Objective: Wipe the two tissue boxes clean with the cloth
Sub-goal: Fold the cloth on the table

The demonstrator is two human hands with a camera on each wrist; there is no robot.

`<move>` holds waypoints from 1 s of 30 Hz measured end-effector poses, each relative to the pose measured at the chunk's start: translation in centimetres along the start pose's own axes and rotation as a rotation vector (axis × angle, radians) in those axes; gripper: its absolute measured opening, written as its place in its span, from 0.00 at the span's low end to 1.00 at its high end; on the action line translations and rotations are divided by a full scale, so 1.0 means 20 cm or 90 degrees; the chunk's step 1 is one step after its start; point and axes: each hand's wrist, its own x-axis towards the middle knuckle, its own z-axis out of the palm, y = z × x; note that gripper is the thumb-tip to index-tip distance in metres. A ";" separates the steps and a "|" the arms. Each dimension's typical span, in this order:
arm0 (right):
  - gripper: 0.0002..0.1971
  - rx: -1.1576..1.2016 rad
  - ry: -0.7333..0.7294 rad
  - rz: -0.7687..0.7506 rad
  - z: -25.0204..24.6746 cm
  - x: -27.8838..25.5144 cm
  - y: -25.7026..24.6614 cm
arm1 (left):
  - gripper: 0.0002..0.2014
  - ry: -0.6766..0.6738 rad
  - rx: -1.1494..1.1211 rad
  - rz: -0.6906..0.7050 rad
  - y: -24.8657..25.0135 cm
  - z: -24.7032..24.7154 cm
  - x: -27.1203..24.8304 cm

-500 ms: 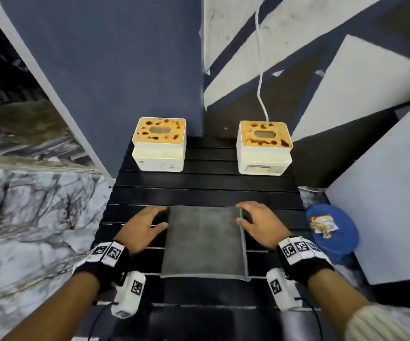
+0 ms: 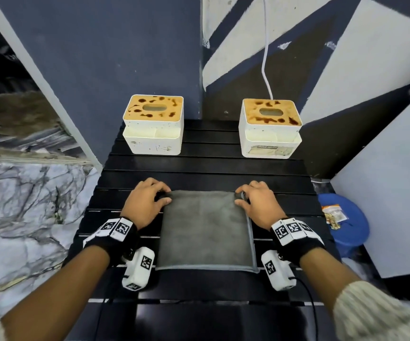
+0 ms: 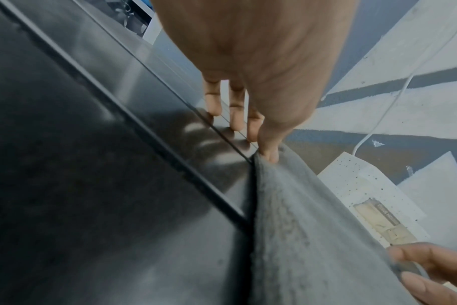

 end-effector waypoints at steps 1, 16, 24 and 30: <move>0.13 0.017 0.006 -0.001 0.00 0.00 0.00 | 0.07 -0.001 -0.009 0.002 0.01 -0.01 0.00; 0.09 0.162 0.027 -0.064 -0.16 -0.29 -0.02 | 0.10 -0.052 -0.188 0.077 0.09 -0.20 -0.27; 0.08 0.044 -0.006 -0.145 -0.06 -0.55 -0.01 | 0.09 -0.063 -0.054 0.185 0.07 -0.13 -0.52; 0.08 0.008 -0.005 -0.192 0.01 -0.65 -0.01 | 0.11 -0.066 0.077 0.272 0.05 -0.08 -0.59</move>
